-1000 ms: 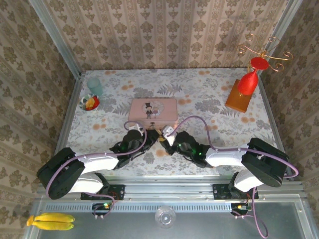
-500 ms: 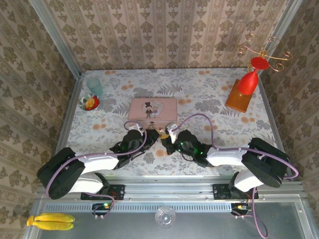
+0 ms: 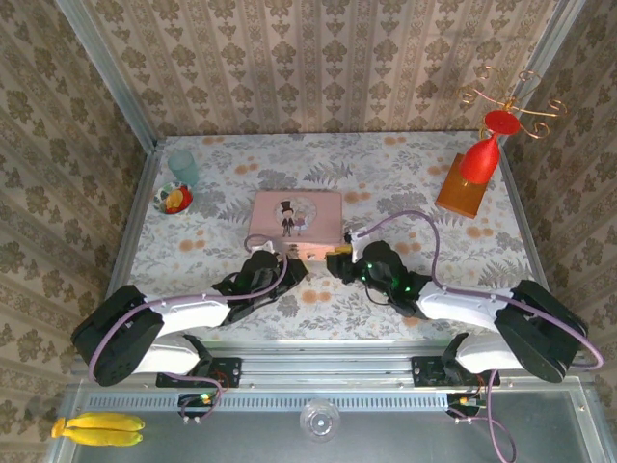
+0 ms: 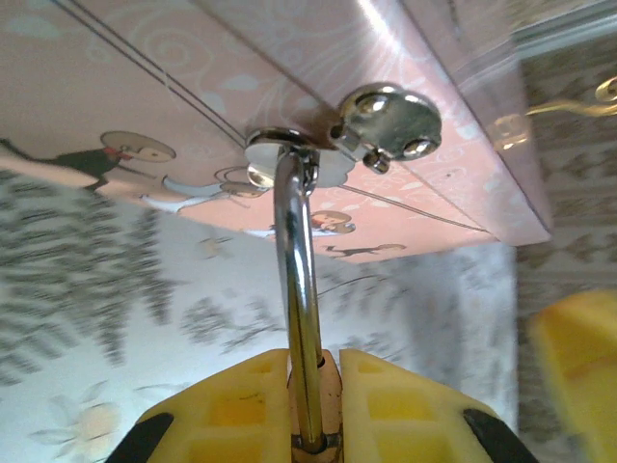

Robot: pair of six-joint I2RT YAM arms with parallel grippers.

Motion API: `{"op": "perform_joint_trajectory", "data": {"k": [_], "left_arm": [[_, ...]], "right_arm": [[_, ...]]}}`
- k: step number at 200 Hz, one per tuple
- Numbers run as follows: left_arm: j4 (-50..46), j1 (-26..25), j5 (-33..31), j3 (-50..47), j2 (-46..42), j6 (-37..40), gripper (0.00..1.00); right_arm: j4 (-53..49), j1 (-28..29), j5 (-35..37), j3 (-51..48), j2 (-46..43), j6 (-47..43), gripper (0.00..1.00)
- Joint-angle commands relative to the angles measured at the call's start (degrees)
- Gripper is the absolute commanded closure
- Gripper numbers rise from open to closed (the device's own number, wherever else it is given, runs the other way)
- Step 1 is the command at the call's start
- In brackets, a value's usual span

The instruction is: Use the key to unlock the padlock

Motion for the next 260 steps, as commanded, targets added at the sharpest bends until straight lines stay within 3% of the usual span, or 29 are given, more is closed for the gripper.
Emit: {"op": "perform_joint_trajectory", "data": {"k": [1, 63, 108, 194, 260], "left_arm": [[-4.82, 0.85, -0.57, 1.89, -1.37, 8.56, 1.00], [-22.71, -0.51, -2.12, 10.12, -0.18, 23.81, 1.00], [-32.43, -2.12, -8.30, 14.40, 2.51, 26.94, 1.00], [-31.74, -1.66, -10.86, 12.80, 5.63, 28.17, 0.95], [-28.63, 0.00, -9.50, 10.28, 1.76, 28.34, 0.77]], "right_arm": [[-2.57, -0.38, 2.08, -1.91, -3.22, 2.98, 0.62], [-3.60, -1.61, 3.79, -4.24, -6.46, 6.48, 0.60], [-1.78, -1.66, 3.96, -4.77, -4.88, 8.38, 0.60], [-2.83, -1.62, 2.38, -4.19, -6.62, 10.04, 0.60], [-5.27, -0.86, 0.54, -3.09, -9.08, 11.21, 0.60]]}}
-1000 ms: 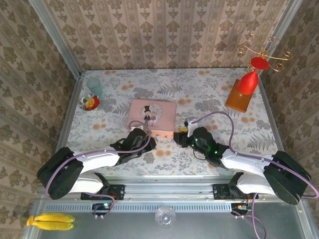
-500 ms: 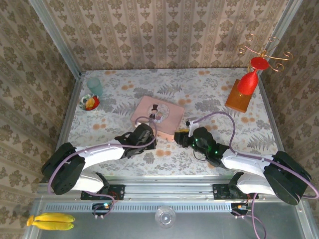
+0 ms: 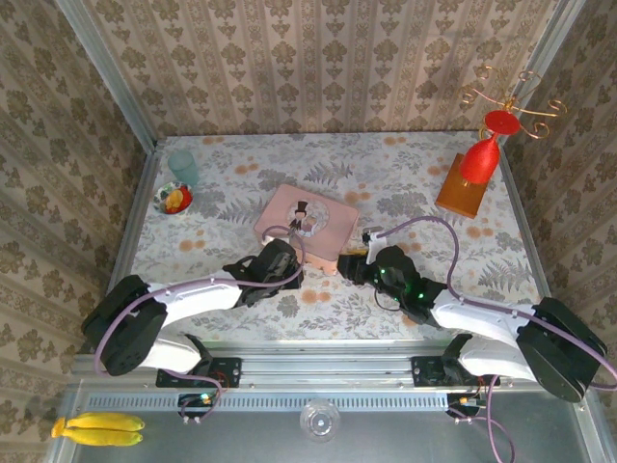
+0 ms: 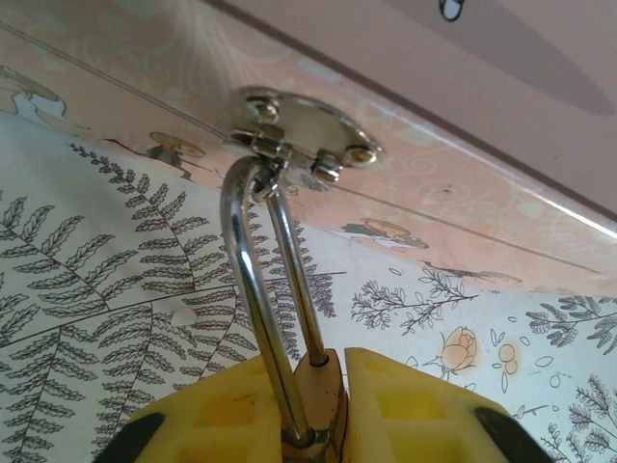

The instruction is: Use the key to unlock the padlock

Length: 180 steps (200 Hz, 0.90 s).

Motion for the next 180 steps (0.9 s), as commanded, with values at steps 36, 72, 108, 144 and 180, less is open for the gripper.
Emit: {"op": "perform_joint_trajectory", "data": {"k": [36, 72, 108, 144, 180], "left_arm": [[-0.59, 3.50, -3.57, -6.20, -10.35, 6.51, 0.58], [-1.58, 8.23, -2.60, -9.27, -19.86, 8.67, 0.48], [-4.80, 17.03, 2.30, -8.45, -24.59, 12.27, 0.40], [-5.29, 25.17, 7.51, -4.60, -21.99, 15.77, 0.33], [-5.33, 28.46, 10.74, -0.54, -16.57, 17.73, 0.31]], "right_arm": [[-3.34, 4.10, -0.93, 3.24, -0.45, 1.22, 0.60], [-2.66, 8.33, -0.89, 6.49, 4.75, 1.55, 0.59], [-3.24, 10.66, -1.81, 11.67, 13.83, 3.75, 0.60], [-6.10, 10.66, -3.37, 16.42, 20.66, 3.96, 0.60], [-11.14, 9.04, -3.74, 20.27, 25.00, 3.02, 0.57]]}}
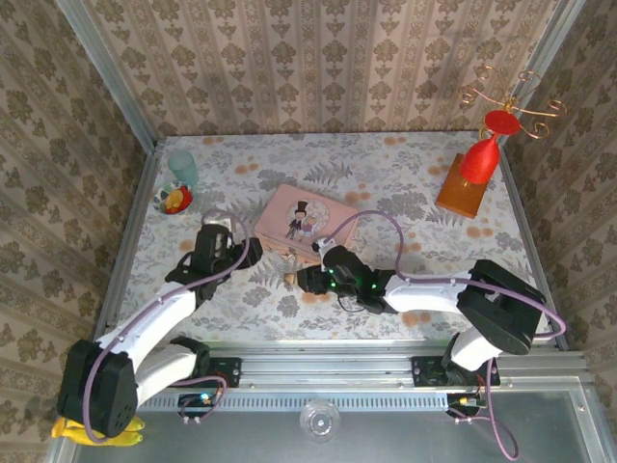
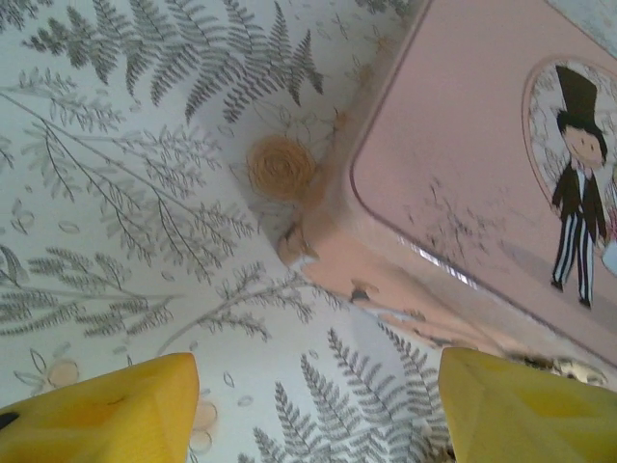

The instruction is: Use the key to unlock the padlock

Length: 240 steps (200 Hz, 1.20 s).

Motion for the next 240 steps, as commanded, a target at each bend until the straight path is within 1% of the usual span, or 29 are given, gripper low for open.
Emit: {"op": "perform_joint_trajectory", "data": {"k": [1, 26, 62, 81, 96, 111, 128, 152, 172, 186, 199, 211, 240], "left_arm": [[-0.58, 1.05, 3.97, 3.53, 2.19, 3.33, 0.32], [-0.97, 1.06, 4.18, 5.06, 4.59, 3.45, 0.29], [-1.29, 0.89, 3.69, 6.71, 6.79, 3.16, 0.27], [-1.38, 0.34, 3.72, 7.78, 7.87, 3.33, 0.27], [-1.12, -0.29, 3.41, 8.62, 8.99, 3.44, 0.27], [-0.53, -0.69, 3.33, 9.45, 10.27, 3.36, 0.26], [0.15, -1.10, 3.54, 10.73, 12.12, 3.36, 0.26], [0.77, -1.39, 3.97, 13.02, 14.87, 3.82, 0.25], [0.91, -1.23, 3.89, 14.88, 16.63, 4.44, 0.25], [0.87, -1.22, 3.95, 16.11, 17.74, 4.76, 0.25], [0.65, -0.99, 4.14, 17.10, 18.74, 4.87, 0.24], [1.03, -0.72, 4.03, 17.41, 19.32, 4.79, 0.24], [3.59, 0.08, 3.71, 16.87, 19.83, 3.61, 0.24]], "right_arm": [[-5.03, -1.50, -0.79, 2.82, 2.09, 0.25, 0.57], [-5.49, -6.75, -2.46, 2.25, 2.75, 1.79, 0.54], [-8.44, -13.56, -3.24, 4.40, 3.42, -0.55, 0.54], [-8.29, -17.58, -5.23, 4.51, 2.23, -0.33, 0.54], [-7.79, -19.46, -7.56, 4.27, 0.65, 0.45, 0.54], [-6.21, -19.42, -8.66, 3.39, -0.62, 2.74, 0.54], [-2.46, -18.78, -9.20, 0.99, -1.15, 8.85, 0.55], [8.08, -16.06, -5.03, -5.08, -0.24, 19.05, 0.56], [15.76, -13.67, -2.54, -7.73, 2.62, 23.76, 0.56], [20.92, -12.77, -2.66, -8.30, 5.17, 25.04, 0.57], [24.75, -12.62, -4.43, -7.89, 7.72, 25.02, 0.57], [24.20, -12.45, -5.25, -6.81, 9.40, 24.50, 0.57], [23.68, -11.44, -3.52, -5.59, 11.85, 23.20, 0.59]]}}
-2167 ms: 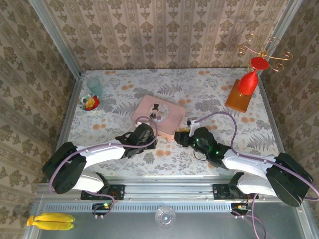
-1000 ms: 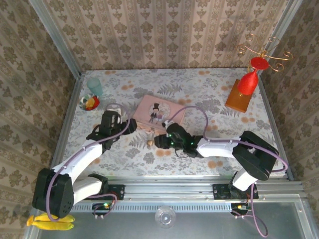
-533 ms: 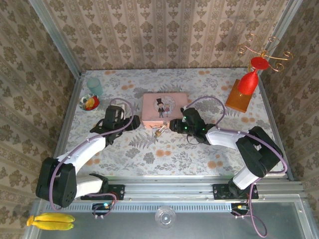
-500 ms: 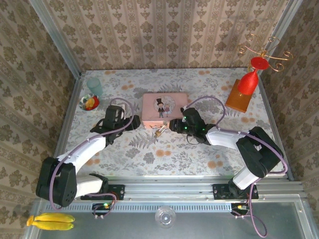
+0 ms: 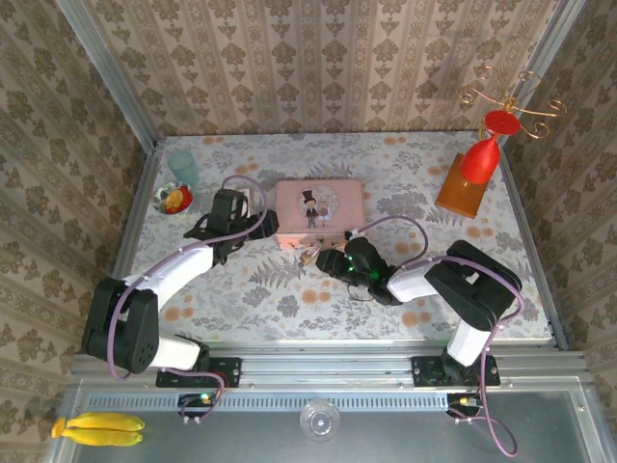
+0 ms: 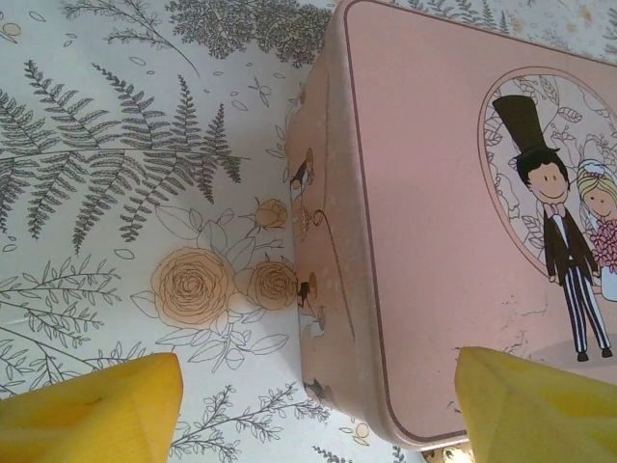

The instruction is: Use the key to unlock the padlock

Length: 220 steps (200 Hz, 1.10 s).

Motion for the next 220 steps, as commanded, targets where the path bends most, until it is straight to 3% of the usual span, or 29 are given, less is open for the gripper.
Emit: {"op": "perform_joint_trajectory", "data": {"k": [1, 100, 220], "left_arm": [[2.19, 0.78, 0.35, 0.88, 0.77, 0.25, 0.24], [3.49, 0.96, 1.09, 4.62, 6.51, -0.62, 0.26], [3.05, 0.49, 1.27, 4.41, 7.12, -1.41, 0.26]], "right_arm": [[3.51, 0.99, 2.12, 2.25, 1.86, 0.41, 0.59], [-0.08, 2.07, 5.36, 6.18, 5.38, -3.35, 0.73], [3.51, 2.68, 8.69, 9.50, 11.30, -6.96, 0.69]]}}
